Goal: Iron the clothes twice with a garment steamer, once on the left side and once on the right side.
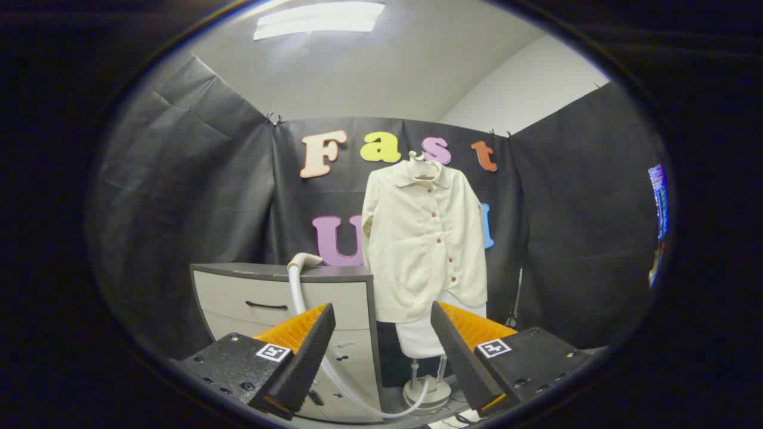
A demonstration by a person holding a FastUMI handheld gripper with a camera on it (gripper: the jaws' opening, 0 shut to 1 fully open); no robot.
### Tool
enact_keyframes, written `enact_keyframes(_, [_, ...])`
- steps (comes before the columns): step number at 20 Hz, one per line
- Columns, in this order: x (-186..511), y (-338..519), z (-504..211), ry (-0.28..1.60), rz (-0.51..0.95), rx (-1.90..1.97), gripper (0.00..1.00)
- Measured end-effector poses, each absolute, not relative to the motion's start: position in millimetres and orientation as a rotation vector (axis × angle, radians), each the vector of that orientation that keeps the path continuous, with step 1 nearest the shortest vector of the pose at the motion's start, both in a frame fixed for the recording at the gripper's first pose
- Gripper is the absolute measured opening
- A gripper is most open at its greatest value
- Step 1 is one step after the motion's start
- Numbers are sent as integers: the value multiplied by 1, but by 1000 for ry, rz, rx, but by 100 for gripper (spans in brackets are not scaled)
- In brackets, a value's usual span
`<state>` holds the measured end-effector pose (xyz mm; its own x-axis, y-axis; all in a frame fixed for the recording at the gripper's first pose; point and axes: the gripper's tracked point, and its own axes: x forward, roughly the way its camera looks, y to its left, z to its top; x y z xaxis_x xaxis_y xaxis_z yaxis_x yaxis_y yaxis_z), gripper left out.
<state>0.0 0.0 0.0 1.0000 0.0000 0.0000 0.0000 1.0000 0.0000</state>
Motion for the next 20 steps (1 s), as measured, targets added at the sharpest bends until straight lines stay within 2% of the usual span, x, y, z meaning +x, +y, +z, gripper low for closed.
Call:
enact_keyframes(13, [11, 18, 13, -15, 22, 16, 96])
enact_keyframes(20, [51, 42, 24, 27, 84, -94, 96])
